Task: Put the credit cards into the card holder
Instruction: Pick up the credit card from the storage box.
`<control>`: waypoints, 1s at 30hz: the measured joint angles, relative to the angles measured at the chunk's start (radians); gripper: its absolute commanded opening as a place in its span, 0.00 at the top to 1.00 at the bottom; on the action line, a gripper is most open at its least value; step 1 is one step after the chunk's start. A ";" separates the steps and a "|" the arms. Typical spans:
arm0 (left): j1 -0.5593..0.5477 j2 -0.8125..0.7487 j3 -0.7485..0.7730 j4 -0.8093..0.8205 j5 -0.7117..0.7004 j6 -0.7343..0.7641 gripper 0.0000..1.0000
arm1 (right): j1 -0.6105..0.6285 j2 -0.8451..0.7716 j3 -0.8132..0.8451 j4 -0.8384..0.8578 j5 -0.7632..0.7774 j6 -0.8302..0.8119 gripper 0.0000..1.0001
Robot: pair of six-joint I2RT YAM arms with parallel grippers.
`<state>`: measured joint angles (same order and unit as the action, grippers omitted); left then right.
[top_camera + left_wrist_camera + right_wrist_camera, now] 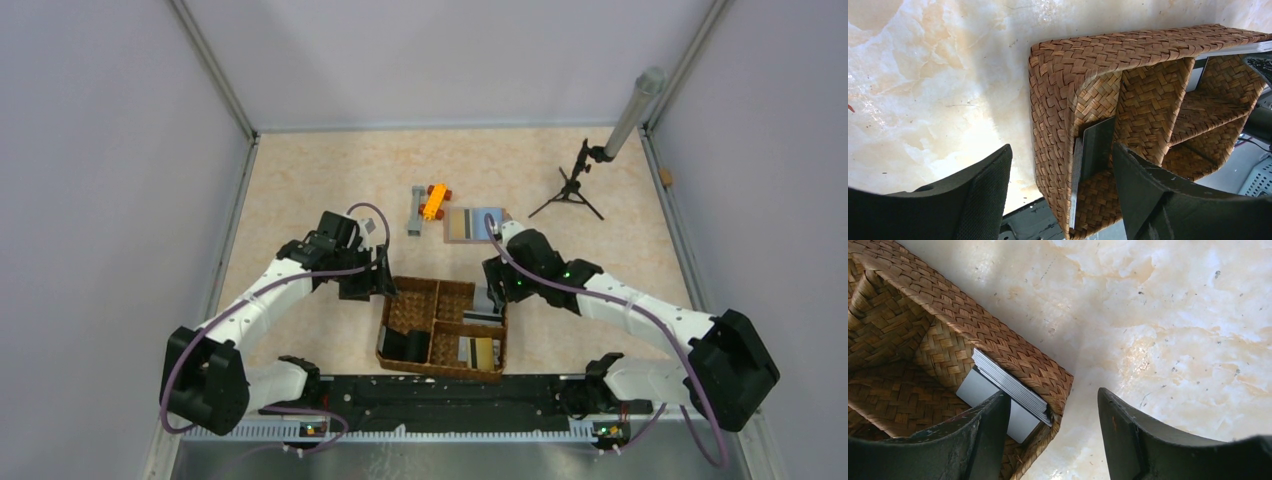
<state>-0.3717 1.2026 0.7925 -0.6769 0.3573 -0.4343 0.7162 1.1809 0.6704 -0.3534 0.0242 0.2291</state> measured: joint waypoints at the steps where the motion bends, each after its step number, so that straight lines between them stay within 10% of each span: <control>1: 0.000 0.000 0.000 0.000 0.000 0.001 0.27 | 0.002 -0.002 0.003 -0.006 0.004 0.000 0.37; 30: 0.000 0.020 0.000 -0.001 0.008 0.017 0.28 | 0.017 -0.049 0.061 -0.047 0.016 -0.002 0.64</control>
<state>-0.3717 1.2224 0.7921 -0.6781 0.3649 -0.4175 0.7330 1.1320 0.7311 -0.4007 0.0406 0.2276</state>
